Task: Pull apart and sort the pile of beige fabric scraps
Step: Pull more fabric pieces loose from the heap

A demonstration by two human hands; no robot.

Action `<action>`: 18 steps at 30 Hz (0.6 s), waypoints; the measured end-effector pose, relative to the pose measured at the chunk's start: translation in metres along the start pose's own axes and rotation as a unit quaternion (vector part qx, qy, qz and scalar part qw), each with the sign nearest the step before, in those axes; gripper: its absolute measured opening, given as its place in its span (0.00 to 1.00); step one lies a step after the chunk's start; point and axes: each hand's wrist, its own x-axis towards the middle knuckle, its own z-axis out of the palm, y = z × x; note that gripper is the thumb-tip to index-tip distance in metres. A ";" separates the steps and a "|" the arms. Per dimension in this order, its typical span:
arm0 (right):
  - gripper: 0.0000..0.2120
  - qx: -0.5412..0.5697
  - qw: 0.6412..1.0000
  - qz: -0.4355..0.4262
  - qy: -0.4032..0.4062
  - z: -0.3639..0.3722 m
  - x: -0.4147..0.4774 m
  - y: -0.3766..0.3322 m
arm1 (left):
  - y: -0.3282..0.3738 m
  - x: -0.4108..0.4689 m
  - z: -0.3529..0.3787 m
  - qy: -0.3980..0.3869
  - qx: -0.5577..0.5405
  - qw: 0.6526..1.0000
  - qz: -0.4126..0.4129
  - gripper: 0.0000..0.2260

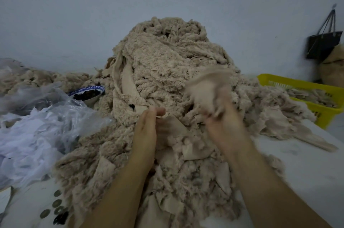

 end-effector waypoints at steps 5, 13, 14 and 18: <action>0.28 -0.161 0.984 0.006 0.074 -0.003 0.001 0.008 | -0.017 0.002 0.005 -0.085 0.286 0.950 0.089 0.15; 0.04 -0.657 0.753 -0.019 -0.037 -0.013 -0.004 0.050 | -0.027 0.008 -0.002 -0.026 0.405 0.907 0.111 0.05; 0.04 -0.661 0.750 -0.019 -0.021 -0.014 -0.002 0.051 | -0.026 0.007 -0.003 0.004 0.372 0.919 0.129 0.06; 0.20 -0.648 0.760 0.029 -0.049 -0.015 -0.002 0.049 | -0.017 0.003 -0.004 0.028 0.222 0.964 0.143 0.08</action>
